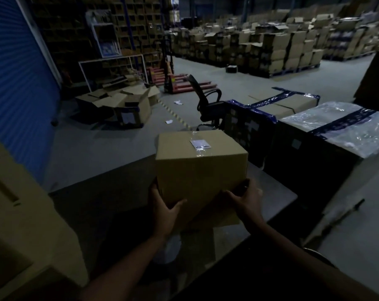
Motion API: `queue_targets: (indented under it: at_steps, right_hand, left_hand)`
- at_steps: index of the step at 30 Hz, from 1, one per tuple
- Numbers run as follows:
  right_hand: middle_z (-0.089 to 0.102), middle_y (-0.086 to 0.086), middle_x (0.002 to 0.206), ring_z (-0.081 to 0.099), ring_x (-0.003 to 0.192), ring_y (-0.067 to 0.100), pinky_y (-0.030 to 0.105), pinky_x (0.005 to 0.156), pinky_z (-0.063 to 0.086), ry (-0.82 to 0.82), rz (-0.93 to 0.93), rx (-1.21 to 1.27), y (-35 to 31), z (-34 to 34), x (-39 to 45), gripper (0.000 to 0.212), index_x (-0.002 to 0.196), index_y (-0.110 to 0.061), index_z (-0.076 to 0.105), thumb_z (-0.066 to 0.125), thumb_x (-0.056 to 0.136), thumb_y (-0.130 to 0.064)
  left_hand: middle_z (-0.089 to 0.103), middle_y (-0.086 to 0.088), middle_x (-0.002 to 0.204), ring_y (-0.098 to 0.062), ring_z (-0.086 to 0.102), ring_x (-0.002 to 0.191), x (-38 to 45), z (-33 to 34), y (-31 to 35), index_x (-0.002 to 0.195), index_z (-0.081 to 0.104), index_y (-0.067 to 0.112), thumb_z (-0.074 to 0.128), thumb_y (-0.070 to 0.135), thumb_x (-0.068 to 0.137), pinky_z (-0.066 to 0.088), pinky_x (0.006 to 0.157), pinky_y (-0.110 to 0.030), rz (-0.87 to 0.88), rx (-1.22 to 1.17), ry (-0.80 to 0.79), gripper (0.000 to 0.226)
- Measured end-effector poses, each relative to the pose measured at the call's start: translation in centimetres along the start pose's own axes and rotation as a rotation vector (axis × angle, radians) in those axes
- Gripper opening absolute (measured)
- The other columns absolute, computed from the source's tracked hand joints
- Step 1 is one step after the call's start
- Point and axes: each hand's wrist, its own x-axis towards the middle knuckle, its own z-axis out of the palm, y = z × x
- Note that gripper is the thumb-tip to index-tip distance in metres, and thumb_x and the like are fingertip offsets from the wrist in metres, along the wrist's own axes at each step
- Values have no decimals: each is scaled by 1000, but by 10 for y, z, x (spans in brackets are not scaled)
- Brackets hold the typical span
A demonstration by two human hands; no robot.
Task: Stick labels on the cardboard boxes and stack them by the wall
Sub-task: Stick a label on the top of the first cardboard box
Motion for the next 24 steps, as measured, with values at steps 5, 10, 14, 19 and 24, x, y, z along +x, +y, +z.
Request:
queue_targets:
  at_steps: [5, 10, 14, 19, 24]
  right_hand:
    - [52, -4, 101, 52, 97, 21, 41, 75, 53, -2, 30, -46, 31, 14, 29, 42, 105, -28, 45, 76, 77, -30]
    - [54, -2, 102, 52, 94, 17, 27, 69, 43, -47, 71, -69, 49, 24, 63, 41, 113, -20, 48, 72, 83, -33]
    - [57, -2, 100, 55, 92, 19, 37, 73, 49, -60, 38, -85, 60, 31, 94, 29, 112, -19, 48, 63, 89, -28]
    - [57, 5, 108, 53, 93, 20, 34, 76, 43, -122, 80, -23, 75, 28, 138, 24, 120, -12, 52, 44, 98, -15]
    - [62, 4, 116, 57, 106, 24, 48, 91, 49, -101, 91, 132, 80, 27, 183, 30, 119, -20, 60, 38, 98, -17]
  left_hand:
    - [33, -18, 154, -33, 35, 141, 20, 31, -18, 154, 19, 6, 85, 14, 75, 32, 115, -44, -180, 38, -74, 104]
    - [29, -17, 157, -32, 31, 145, 34, 56, -31, 156, 12, 6, 79, 14, 82, 25, 115, -37, -308, 94, -112, 100]
    - [24, -15, 160, -28, 25, 147, 34, 68, -35, 156, 9, 6, 70, 21, 91, 22, 114, -32, -366, 232, -129, 91]
    - [37, -21, 154, -31, 35, 143, 33, 91, -40, 151, 25, -1, 69, 13, 90, 27, 112, -32, -364, 286, -44, 77]
    - [52, -10, 140, -19, 47, 126, 41, 100, -40, 141, 44, 15, 55, -11, 87, 33, 104, -28, -297, 242, 38, 61]
